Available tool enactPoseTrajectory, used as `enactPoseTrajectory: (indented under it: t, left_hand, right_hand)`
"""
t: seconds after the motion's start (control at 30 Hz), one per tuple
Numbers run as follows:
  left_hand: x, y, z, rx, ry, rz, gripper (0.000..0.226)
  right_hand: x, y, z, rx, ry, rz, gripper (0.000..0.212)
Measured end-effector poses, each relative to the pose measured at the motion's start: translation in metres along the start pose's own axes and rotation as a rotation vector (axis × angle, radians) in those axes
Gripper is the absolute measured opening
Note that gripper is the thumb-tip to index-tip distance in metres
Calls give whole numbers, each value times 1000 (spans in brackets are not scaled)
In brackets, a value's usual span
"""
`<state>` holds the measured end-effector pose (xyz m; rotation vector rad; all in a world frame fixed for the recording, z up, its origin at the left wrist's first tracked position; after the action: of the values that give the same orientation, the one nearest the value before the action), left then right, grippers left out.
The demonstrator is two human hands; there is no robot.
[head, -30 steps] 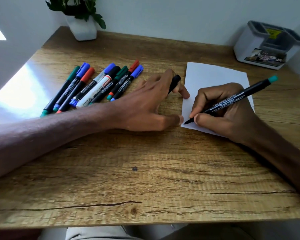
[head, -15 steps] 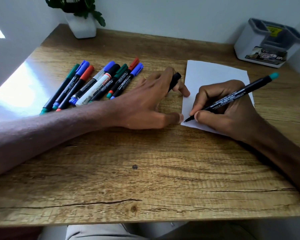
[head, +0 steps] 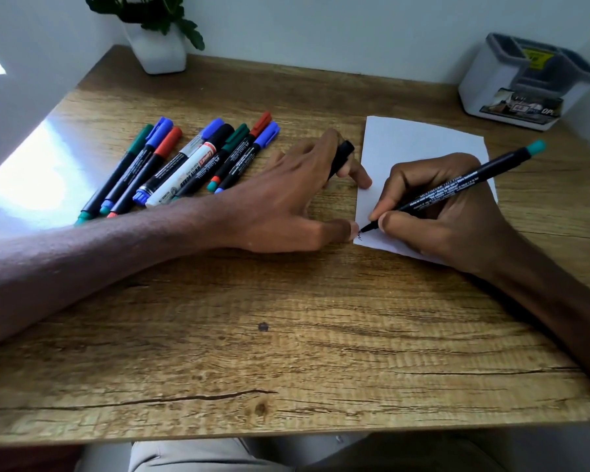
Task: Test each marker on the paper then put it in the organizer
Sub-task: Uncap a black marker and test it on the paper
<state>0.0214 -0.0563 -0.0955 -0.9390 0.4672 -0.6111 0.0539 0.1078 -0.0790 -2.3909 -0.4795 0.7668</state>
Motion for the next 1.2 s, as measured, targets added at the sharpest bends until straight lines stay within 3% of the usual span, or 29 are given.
enactPoseTrajectory:
  t: [1.2]
  left_hand:
    - [1, -1, 2, -3, 23, 15, 53]
  right_hand:
    - [0, -2, 8, -44, 57, 80, 9]
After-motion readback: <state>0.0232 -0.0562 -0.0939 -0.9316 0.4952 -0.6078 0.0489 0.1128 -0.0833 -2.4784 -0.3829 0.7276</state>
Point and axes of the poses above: each hand's wrist, its own x-axis away from the middle knuckle, its own y-axis out of the palm, z = x × y, the point moved 5 cm from there along -x, towards the middle knuckle, and after that the axes turned 5 degrees about -y, right-handed, at the moved point
